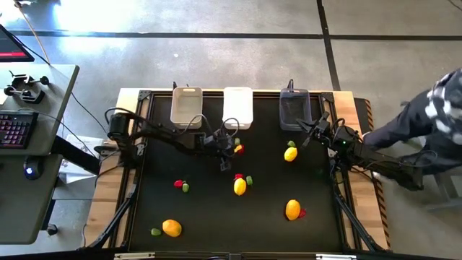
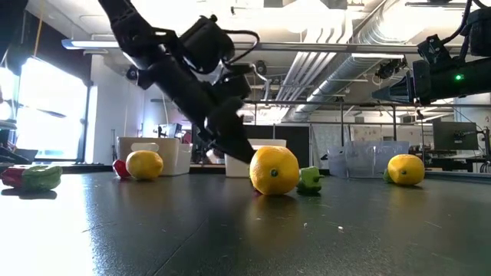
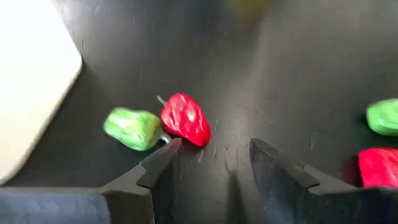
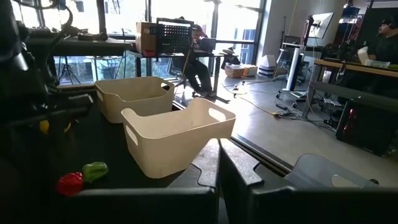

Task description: Sort produce into baskets

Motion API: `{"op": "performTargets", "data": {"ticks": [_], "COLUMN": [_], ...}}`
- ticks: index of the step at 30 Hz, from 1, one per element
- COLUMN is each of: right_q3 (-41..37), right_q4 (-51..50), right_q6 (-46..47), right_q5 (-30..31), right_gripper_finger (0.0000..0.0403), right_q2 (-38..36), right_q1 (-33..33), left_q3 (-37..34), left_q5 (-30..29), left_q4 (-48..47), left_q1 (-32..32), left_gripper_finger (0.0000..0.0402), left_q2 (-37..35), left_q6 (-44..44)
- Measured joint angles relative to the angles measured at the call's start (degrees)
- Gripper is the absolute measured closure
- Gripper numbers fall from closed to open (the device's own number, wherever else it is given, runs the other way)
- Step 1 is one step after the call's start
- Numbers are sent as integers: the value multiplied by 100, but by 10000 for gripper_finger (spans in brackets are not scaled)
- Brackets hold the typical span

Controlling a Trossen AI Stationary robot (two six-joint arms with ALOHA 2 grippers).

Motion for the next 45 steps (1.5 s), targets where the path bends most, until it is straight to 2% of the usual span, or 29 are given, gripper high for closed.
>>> {"op": "performTargets", "data": {"ticks": [9,27,45], "right_q3": [0,-2,0], "right_q4": [0,0,0], "right_q6": [2,0,2], "right_q5": [0,0,-2], "right_gripper_finger": [402,402,402], "right_q2": [0,2,2], "right_q1": [2,2,2], "left_q3": [0,-9,-7], "left_q5": [-1027,-752,-760], "left_q4": [540,899,1220], "left_q1": [-151,-68,-66], "left_gripper_finger": [225,252,260], "left_q2": [362,620,683], "left_q6": [-892,-1448,-1376]}}
